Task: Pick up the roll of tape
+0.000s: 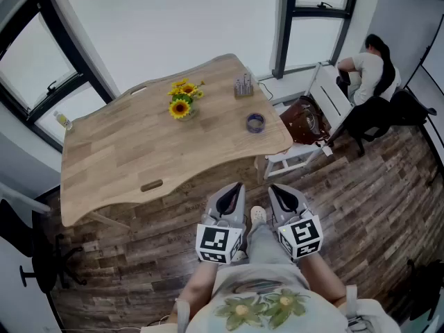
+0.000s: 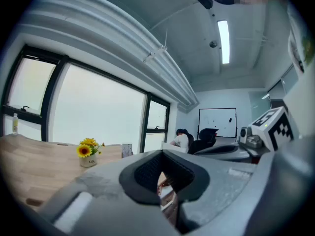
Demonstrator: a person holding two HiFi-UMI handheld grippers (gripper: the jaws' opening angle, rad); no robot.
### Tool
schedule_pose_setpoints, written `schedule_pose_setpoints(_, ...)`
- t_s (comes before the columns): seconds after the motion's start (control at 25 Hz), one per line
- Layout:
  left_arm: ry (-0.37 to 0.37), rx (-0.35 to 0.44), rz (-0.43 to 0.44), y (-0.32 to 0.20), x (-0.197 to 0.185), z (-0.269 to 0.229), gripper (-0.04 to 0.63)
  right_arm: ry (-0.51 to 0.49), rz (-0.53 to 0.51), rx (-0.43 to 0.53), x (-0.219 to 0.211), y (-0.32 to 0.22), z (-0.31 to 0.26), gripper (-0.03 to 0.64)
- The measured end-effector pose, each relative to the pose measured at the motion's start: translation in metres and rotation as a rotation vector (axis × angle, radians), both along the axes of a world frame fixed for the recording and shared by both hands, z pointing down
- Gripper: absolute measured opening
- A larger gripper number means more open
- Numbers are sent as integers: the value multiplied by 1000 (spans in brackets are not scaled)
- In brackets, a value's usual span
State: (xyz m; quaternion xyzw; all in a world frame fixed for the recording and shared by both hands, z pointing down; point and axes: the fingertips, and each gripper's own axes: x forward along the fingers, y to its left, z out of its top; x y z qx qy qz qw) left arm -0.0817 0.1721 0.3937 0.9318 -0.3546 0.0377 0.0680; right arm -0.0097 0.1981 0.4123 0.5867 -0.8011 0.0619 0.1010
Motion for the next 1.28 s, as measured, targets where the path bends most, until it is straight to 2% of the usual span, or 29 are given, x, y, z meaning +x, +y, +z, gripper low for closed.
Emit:
schedule_pose_setpoints(0.16, 9, -5, 31, -19, 8, -1, 5, 6, 11, -9, 9, -24, 2, -2)
schedule_pose_setpoints(0.88, -59, -59, 32, -134, 55, 29, 5, 72, -46, -48, 56, -150, 17, 2)
schedule_pose_setpoints(1.28, -60, -99, -15, -182, 73, 40, 5, 93, -121, -90, 79, -202, 34, 108)
